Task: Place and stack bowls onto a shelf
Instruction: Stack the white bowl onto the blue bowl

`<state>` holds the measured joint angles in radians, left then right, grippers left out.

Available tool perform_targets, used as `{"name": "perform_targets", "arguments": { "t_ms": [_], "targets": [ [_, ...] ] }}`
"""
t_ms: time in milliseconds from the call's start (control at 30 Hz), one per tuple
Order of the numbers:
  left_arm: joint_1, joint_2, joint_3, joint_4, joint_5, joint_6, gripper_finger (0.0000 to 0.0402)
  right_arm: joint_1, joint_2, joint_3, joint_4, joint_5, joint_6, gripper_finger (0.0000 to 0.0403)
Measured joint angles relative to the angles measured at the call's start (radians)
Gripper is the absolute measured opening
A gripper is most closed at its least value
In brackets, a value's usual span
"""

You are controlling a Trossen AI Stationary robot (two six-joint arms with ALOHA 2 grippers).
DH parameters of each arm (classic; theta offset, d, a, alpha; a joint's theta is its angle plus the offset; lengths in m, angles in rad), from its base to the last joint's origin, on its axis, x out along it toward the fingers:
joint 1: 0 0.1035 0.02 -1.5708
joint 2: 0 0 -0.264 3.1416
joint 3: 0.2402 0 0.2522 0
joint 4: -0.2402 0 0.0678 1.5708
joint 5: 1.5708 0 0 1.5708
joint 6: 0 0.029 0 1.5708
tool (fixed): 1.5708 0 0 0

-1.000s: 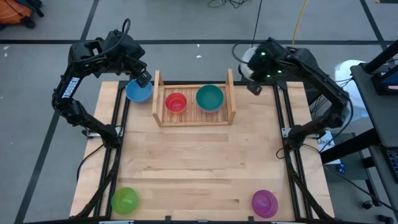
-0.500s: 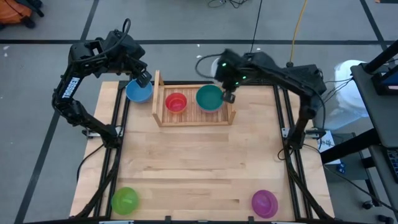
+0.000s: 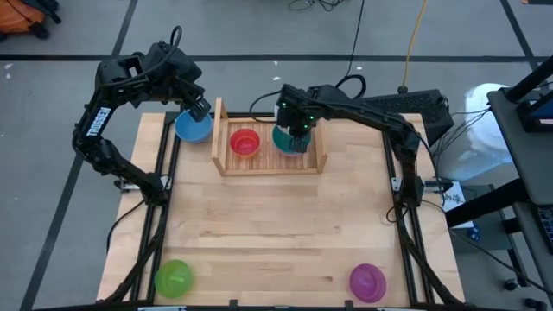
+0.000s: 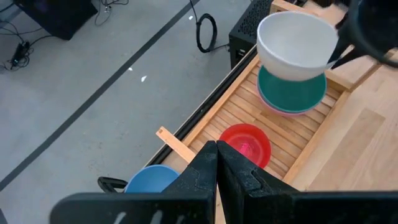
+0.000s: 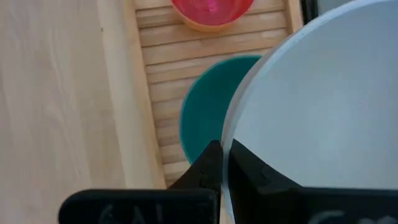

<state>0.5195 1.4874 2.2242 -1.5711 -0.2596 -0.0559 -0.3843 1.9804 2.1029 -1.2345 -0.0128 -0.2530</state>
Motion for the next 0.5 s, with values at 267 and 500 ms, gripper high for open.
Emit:
{"name": "perform_targets", "arguments": {
  "t_ms": [267, 500],
  "targets": [
    [0.0, 0.0, 0.0, 0.0, 0.0, 0.001, 0.0008, 0.0, 0.069, 0.0, 0.013, -0.093, -0.021, 0.0],
    [0.0, 0.0, 0.0, 0.0, 0.0, 0.0, 0.0008, -0.007, 0.109, -0.002, -0.056, -0.08, -0.033, 0.0]
  ]
}}
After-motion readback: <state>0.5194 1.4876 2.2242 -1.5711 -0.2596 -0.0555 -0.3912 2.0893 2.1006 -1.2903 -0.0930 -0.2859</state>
